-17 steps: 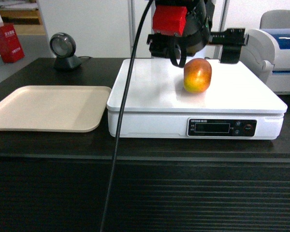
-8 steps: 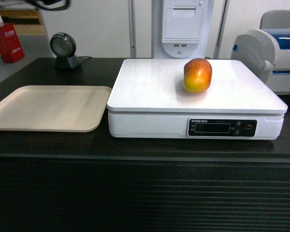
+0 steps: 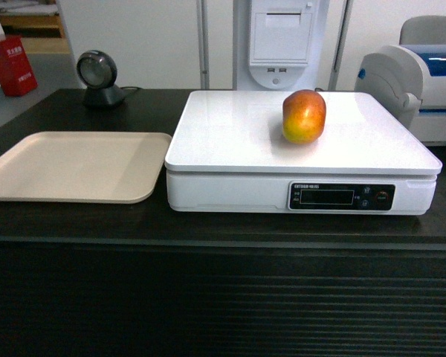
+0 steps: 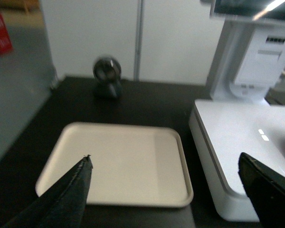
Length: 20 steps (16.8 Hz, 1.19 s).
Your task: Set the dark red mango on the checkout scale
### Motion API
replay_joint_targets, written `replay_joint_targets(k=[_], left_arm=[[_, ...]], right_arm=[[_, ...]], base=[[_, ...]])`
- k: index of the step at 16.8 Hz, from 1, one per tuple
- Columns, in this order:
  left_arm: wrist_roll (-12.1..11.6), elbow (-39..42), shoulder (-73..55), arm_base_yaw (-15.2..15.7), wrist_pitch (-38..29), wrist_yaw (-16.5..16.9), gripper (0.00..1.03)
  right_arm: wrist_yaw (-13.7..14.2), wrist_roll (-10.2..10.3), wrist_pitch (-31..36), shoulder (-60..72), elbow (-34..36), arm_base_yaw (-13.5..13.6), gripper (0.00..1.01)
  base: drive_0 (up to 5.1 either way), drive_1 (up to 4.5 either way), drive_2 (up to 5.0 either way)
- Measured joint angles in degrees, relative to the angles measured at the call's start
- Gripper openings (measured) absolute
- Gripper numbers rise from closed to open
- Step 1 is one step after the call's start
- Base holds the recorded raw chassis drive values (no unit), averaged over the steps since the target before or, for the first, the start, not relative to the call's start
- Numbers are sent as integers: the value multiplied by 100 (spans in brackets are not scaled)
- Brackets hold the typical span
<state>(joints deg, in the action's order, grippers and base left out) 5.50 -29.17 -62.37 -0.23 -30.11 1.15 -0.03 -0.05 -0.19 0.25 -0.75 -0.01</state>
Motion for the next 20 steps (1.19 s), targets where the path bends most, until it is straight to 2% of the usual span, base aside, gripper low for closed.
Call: replay_joint_targets(k=[2, 4, 11, 20], left_arm=[[-280, 584, 774, 2, -214, -96, 76], [-398, 1196, 1392, 2, -160, -101, 59], [-448, 1991, 2216, 7, -103, -114, 4], [-466, 2597, 3432, 7, 588, -114, 2]], right_arm=[[2, 2, -2, 0, 0, 0, 98], [0, 2, -2, 0, 0, 0, 98], [0, 2, 0, 0, 0, 0, 98], [0, 2, -2, 0, 0, 0, 98]], base=[[0, 0, 0], [0, 0, 0], [0, 0, 0], [0, 0, 0]])
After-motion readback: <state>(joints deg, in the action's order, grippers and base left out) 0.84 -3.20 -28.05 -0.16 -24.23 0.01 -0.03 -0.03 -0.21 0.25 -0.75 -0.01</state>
